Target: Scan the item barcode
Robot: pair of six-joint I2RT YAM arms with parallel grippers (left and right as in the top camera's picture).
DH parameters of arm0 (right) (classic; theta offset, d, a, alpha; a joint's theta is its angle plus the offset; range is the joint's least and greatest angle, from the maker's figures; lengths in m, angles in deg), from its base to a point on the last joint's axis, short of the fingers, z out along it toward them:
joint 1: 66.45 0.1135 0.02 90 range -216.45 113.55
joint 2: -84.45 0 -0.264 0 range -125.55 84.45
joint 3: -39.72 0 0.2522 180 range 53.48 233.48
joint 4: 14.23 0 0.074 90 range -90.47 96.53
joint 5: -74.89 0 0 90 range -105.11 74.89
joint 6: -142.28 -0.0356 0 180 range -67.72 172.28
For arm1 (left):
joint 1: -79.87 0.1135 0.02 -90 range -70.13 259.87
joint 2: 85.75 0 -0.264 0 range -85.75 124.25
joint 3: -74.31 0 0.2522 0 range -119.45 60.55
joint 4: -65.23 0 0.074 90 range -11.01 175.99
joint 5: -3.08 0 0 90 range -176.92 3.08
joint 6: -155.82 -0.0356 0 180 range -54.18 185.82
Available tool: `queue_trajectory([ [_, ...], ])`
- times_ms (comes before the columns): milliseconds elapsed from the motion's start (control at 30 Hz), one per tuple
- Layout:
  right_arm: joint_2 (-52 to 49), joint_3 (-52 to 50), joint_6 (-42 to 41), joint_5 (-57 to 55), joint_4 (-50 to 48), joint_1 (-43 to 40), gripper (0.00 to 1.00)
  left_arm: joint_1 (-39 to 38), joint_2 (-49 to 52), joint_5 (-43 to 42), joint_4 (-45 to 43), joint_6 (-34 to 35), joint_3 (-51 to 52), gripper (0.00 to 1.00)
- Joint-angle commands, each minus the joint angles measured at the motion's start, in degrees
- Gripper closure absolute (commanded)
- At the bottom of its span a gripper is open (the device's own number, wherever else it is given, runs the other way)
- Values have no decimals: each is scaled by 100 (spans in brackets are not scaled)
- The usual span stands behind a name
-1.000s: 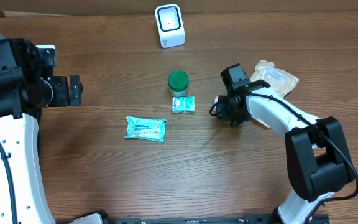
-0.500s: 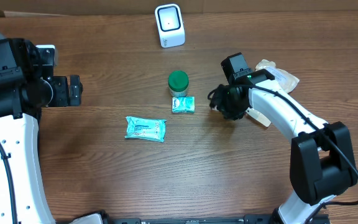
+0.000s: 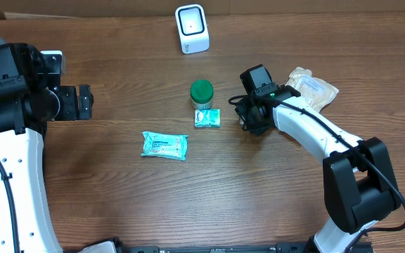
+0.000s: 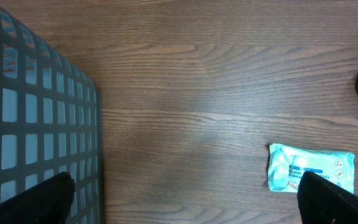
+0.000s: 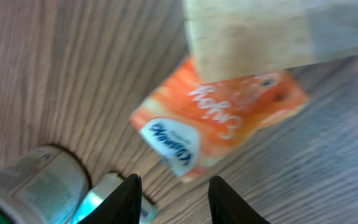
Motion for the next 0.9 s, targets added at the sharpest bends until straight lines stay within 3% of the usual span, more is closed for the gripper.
queue_trajectory([
  [0,-50,-166,-295,-269,-111,-4,64,28,-63,15,-2,-87,-133,0],
  [267,-50,-901,-293,-361,-1040,-4,65,28,-63,15,-2,-87,-133,0],
  [433,-50,-1032,162,-363,-1025,-2,83,31,-63,17,-2,-87,-133,0],
  [467,-50,-1034,407,-358,-1023,-2,94,31,-63,17,-2,-87,-133,0],
  [600,-50,-1034,1941,35,-1027,-2,96,28,-63,15,-2,-87,-133,0],
  [667,-50,-1034,3106,542,-1034,-4,96,31,-63,15,-2,-87,-133,0],
  [700,-50,-1034,4103,1189,-1014,-4,96,31,-63,15,-2,-87,-133,0],
  [833,-50,-1023,6664,3084,-374,-4,93,31,-63,15,-2,-87,-133,0],
  [867,-50,-1023,6887,3182,-212,-4,92,28,-63,15,-2,-87,-133,0],
])
